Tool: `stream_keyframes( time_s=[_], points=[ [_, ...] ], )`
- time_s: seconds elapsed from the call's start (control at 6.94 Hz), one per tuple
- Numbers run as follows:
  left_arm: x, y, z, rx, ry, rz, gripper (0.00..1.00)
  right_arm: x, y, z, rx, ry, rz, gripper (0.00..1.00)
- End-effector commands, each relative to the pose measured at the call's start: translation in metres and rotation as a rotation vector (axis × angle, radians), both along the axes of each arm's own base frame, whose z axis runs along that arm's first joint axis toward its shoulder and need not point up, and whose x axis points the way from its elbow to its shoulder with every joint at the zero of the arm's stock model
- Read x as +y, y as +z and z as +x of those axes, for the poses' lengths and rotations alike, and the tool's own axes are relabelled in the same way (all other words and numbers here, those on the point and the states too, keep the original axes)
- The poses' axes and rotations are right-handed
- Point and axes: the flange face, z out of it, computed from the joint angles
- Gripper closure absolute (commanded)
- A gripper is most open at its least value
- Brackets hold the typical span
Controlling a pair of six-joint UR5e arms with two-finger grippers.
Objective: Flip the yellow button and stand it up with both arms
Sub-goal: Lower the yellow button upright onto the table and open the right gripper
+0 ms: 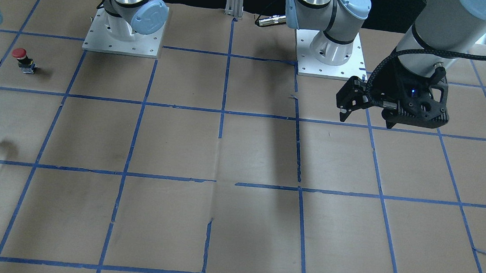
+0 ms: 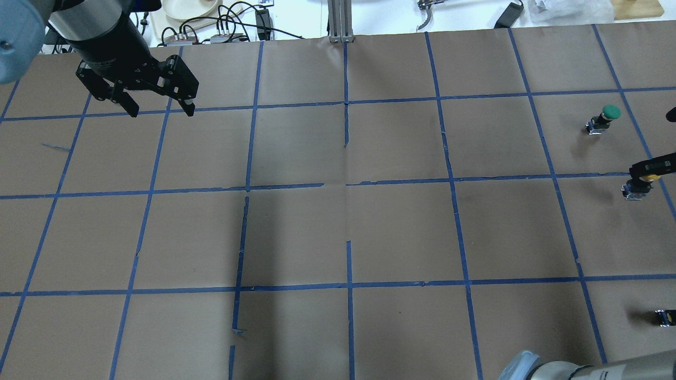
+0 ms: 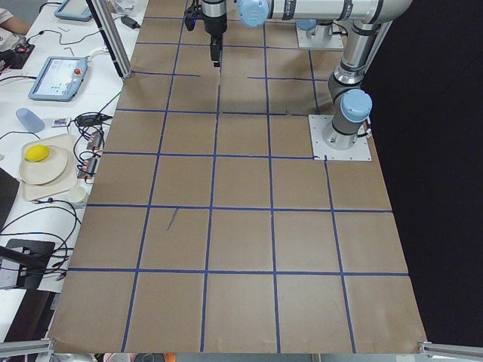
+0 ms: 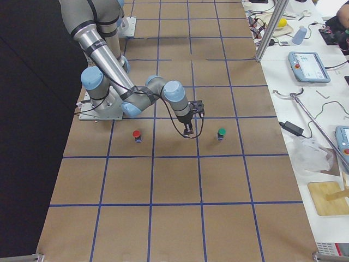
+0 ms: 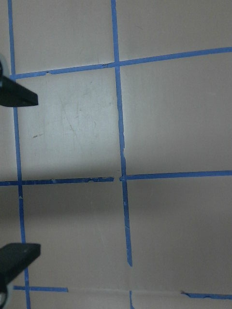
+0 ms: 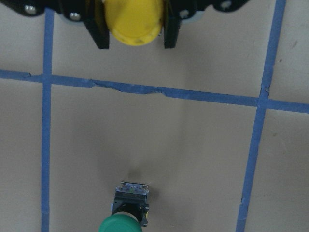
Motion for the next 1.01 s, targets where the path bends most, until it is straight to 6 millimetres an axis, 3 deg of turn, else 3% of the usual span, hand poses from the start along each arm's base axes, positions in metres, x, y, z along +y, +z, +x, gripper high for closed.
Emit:
stream_keyframes(
  time_s=[0.0, 0.86],
  points=[
    [0.014, 0.012, -0.005, -0.012, -0.005, -0.022, 0.00, 0.022, -0.016, 0.000, 0.071, 0.034, -0.053, 0.91],
    [0.016, 0.016, 0.004, -0.023, 0.016, -0.023, 0.00, 0.031, -0.023, 0.016, 0.017, 0.034, -0.064, 0.91]
  ],
)
